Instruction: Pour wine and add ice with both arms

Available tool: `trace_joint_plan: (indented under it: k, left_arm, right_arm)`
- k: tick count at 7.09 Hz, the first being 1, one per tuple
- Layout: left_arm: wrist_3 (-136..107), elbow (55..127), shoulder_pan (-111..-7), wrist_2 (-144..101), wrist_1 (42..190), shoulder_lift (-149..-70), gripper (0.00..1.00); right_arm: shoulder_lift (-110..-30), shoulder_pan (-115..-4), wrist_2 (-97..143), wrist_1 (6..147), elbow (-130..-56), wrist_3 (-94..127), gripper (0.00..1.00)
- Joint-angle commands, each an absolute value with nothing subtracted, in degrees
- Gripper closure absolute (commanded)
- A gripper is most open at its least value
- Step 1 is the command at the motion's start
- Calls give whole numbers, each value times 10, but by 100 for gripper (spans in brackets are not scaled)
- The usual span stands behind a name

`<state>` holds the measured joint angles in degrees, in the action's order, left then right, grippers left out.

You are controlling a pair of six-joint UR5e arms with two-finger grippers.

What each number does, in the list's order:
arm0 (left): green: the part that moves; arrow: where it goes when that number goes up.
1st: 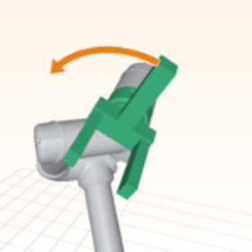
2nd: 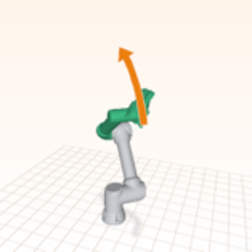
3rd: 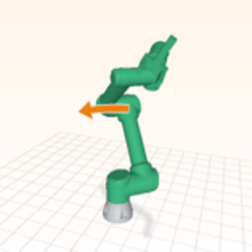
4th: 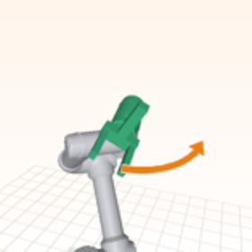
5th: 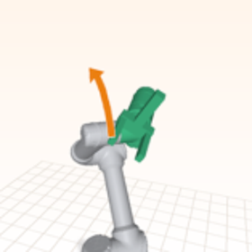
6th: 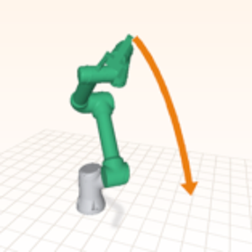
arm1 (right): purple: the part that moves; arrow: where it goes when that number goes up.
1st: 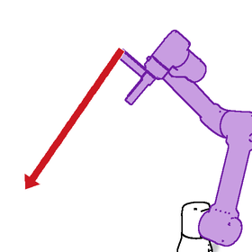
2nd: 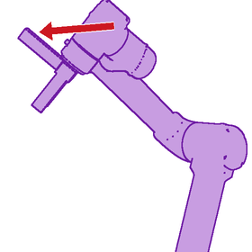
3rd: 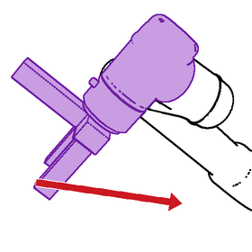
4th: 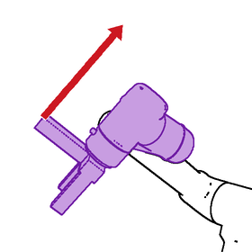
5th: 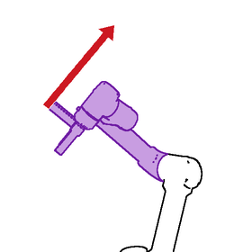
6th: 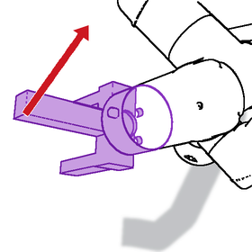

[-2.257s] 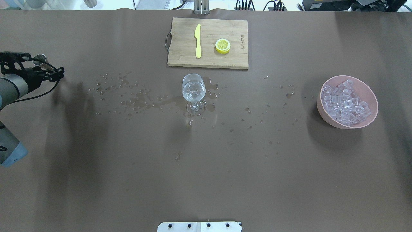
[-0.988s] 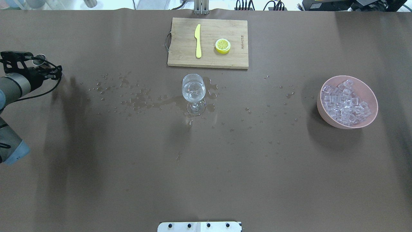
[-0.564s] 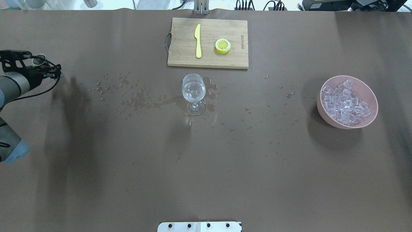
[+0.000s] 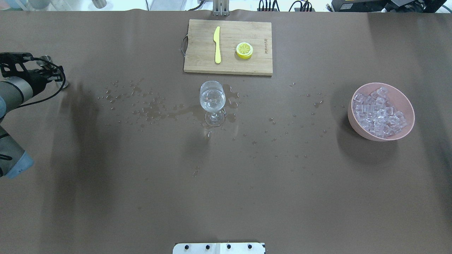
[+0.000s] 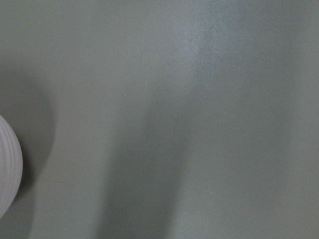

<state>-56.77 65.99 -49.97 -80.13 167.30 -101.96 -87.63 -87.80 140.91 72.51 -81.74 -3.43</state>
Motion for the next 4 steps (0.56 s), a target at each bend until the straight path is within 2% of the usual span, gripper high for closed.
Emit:
trace_joint_plan:
  k: [1,4]
  left_arm:
    - [-569,684,-500,-802,1673,-1020,100]
    - [-567,735,-500,-801,1675,-1028,100]
  right_arm:
    - [-877,-878,1415,725,-817,-34,0]
    - [-881,-878,1416,725,-822,-34,0]
